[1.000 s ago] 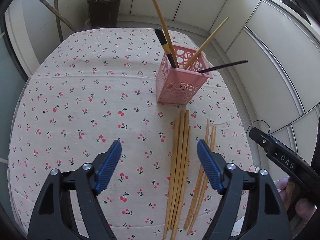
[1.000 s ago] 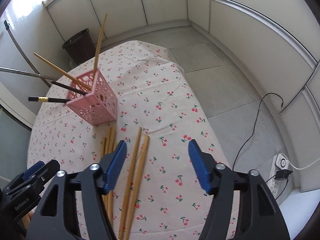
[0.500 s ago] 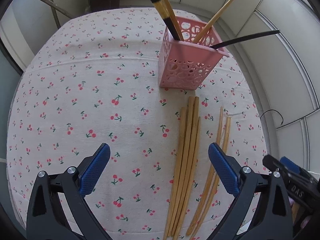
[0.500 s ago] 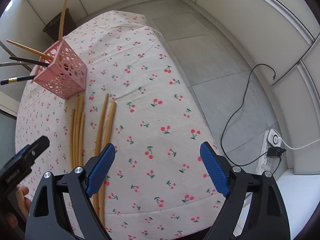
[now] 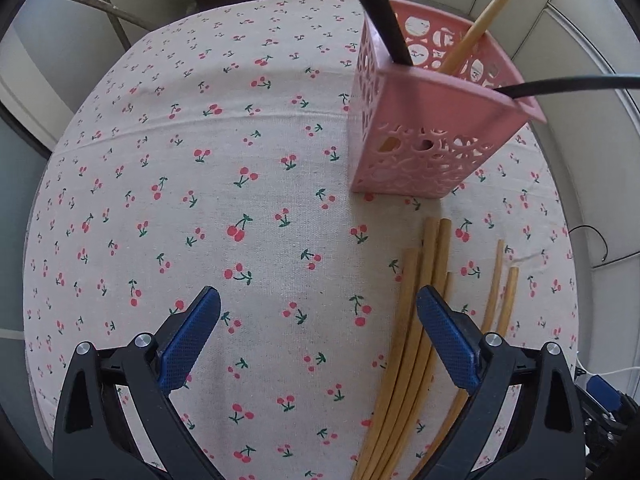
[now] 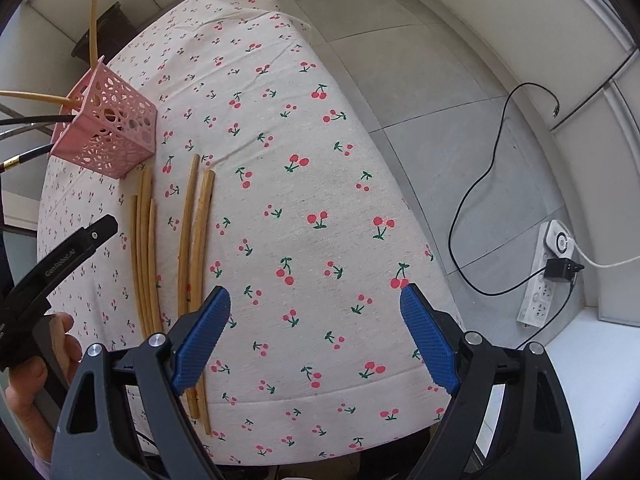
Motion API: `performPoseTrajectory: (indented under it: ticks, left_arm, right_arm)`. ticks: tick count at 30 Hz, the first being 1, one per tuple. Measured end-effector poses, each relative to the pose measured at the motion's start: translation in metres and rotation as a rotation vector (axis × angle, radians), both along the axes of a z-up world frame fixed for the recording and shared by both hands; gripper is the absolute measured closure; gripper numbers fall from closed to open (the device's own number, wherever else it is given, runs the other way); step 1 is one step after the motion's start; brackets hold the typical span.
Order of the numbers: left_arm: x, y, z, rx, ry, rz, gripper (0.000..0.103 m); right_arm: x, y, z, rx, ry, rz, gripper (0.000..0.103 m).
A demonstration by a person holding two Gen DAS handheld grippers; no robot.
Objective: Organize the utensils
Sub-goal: 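Move both open tools back toward the remaining chopsticks, then close the left tool on a wooden chopstick while the right tool grasps another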
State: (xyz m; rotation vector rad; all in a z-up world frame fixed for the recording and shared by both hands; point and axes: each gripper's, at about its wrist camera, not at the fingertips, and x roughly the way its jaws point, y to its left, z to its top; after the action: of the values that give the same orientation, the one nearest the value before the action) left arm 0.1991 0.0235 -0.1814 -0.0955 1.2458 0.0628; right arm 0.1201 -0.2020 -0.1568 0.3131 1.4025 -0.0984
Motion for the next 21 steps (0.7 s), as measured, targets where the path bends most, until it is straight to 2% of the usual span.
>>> performPoseTrajectory:
  ticks: [6, 9, 11, 12, 17, 21]
  left_arm:
    - [0.004, -0.009, -0.008, 0.018, 0.004, -0.011, 0.011]
    - [0.006, -0.011, -0.012, 0.024, 0.014, -0.014, 0.017]
    - [0.009, -0.013, -0.017, 0.017, 0.024, -0.020, 0.027]
    - [0.012, -0.016, -0.018, 0.025, 0.018, -0.023, 0.027]
    - [0.012, -0.030, -0.016, 0.026, -0.020, -0.090, 0.058]
    - [0.012, -0.040, -0.015, 0.008, -0.023, -0.132, 0.074]
  right_arm:
    - [0.001, -0.005, -0.003, 0.041, 0.021, -0.022, 0.018]
    - [0.001, -0.006, -0.004, 0.048, 0.027, -0.026, 0.018]
    - [0.001, -0.006, -0.004, 0.045, 0.024, -0.025, 0.018]
    - [0.001, -0.006, -0.004, 0.043, 0.023, -0.024, 0.018]
    - [0.002, -0.007, -0.007, 0.040, 0.030, -0.027, 0.018]
    - [0.004, -0.006, -0.011, 0.036, 0.043, -0.028, 0.018]
